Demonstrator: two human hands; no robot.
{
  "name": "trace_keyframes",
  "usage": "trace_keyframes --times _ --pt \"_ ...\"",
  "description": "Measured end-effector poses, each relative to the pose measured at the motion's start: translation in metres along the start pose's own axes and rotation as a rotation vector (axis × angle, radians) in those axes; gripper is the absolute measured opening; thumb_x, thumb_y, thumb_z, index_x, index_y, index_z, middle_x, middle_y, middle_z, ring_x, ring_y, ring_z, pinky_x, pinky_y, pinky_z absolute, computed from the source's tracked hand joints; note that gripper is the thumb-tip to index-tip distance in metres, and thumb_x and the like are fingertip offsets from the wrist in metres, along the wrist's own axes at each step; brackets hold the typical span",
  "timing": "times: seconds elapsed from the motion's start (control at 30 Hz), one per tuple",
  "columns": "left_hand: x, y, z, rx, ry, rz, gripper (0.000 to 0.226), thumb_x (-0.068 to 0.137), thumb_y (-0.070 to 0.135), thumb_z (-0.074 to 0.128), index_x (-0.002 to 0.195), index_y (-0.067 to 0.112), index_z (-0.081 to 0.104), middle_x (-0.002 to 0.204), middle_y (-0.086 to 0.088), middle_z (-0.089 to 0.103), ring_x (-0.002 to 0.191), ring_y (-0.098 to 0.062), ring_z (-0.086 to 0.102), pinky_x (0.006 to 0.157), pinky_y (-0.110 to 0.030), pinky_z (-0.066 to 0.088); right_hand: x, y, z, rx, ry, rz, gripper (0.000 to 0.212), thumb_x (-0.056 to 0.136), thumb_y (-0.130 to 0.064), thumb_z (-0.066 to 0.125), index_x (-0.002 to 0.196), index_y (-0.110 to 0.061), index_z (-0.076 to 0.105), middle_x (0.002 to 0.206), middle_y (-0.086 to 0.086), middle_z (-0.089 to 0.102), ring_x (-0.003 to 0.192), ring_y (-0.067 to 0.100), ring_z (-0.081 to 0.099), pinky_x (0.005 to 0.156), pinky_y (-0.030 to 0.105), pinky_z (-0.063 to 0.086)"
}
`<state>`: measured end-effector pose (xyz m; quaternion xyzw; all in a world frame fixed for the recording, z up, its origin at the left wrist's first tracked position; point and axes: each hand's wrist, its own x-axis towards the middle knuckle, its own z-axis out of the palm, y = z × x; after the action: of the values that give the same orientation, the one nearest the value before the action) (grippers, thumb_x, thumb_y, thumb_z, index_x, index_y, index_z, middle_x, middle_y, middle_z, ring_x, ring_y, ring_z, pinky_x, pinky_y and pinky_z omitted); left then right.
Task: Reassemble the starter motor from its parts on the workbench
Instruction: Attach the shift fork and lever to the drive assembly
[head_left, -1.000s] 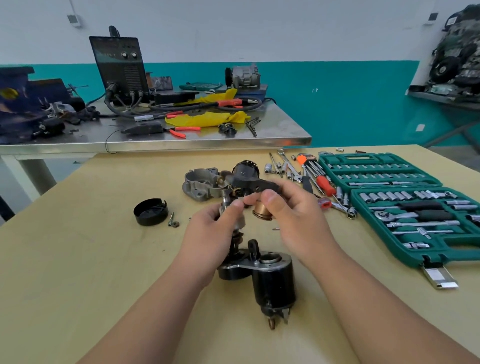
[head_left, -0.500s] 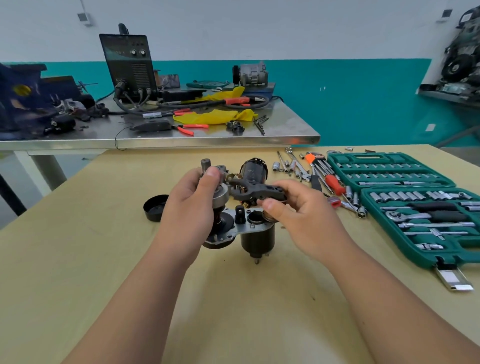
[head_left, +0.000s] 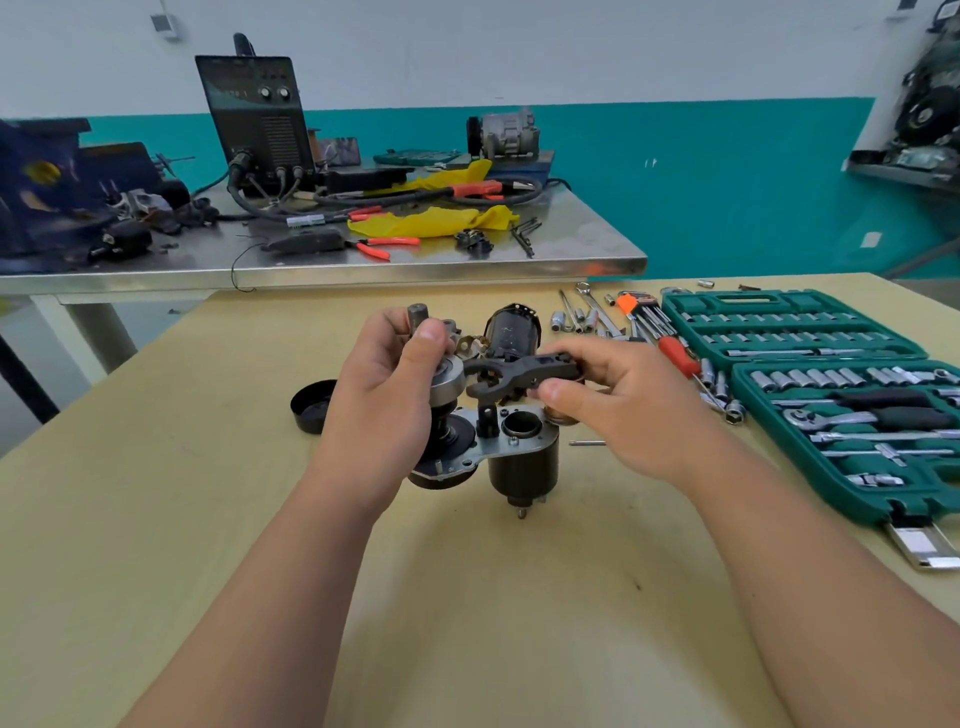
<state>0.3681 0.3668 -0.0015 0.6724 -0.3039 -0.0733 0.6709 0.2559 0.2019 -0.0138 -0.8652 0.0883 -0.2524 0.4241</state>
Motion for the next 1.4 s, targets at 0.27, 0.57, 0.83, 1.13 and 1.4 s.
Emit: trace_keyframes --times 0.27,0.57,0.83,1.13,1.4 --pt "-0.001 -0.003 -0.001 0.114 -0.023 0.052 0.032 0.086 0.056 0.038 0.086 0.030 0.056 0.089 -0.001 0.066 0.078 -0.020 0.065 0.069 -0.045 0.055 0.005 -0.004 0.007 -0.082 -0.025 -0.035 0.014 0.090 -0.034 0.062 0.102 -0.041 0.062 0.086 -0.021 0.067 0.080 -0.002 0.063 0.062 0.009 0.046" --pt "0.002 -0.008 -0.003 0.032 -0.017 0.041 0.027 0.103 0.039 0.038 0.086 0.030 0.057 0.095 0.007 0.073 0.090 -0.004 0.070 0.067 -0.027 0.058 0.007 0.000 0.023 -0.001 0.025 -0.056 0.016 0.091 -0.033 0.062 0.105 -0.038 0.064 0.088 -0.012 0.070 0.084 0.006 0.066 0.075 0.028 0.055" --pt "0.003 -0.008 -0.005 -0.078 -0.070 0.030 0.027 0.100 0.039 0.041 0.085 0.024 0.059 0.090 0.001 0.076 0.086 -0.008 0.072 0.064 -0.022 0.058 0.009 -0.007 0.024 0.019 -0.063 -0.078 0.022 0.091 -0.031 0.063 0.096 -0.051 0.057 0.089 -0.023 0.066 0.083 0.000 0.064 0.069 0.011 0.050" --pt "0.004 -0.007 -0.003 -0.088 -0.043 0.049 0.028 0.102 0.032 0.043 0.081 0.027 0.059 0.088 -0.006 0.073 0.076 -0.008 0.070 0.058 -0.014 0.050 0.006 -0.006 0.031 -0.017 -0.055 -0.028 0.025 0.094 -0.040 0.055 0.115 -0.052 0.051 0.095 -0.018 0.068 0.087 -0.004 0.062 0.068 0.008 0.047" --pt "0.004 -0.008 -0.002 -0.103 -0.026 0.054 0.019 0.101 0.028 0.047 0.087 0.021 0.058 0.090 -0.010 0.071 0.078 -0.008 0.072 0.060 -0.014 0.051 -0.002 -0.008 0.029 0.156 -0.130 0.018 0.034 0.090 -0.041 0.041 0.110 -0.068 0.049 0.108 -0.034 0.061 0.101 -0.015 0.055 0.071 -0.001 0.039"
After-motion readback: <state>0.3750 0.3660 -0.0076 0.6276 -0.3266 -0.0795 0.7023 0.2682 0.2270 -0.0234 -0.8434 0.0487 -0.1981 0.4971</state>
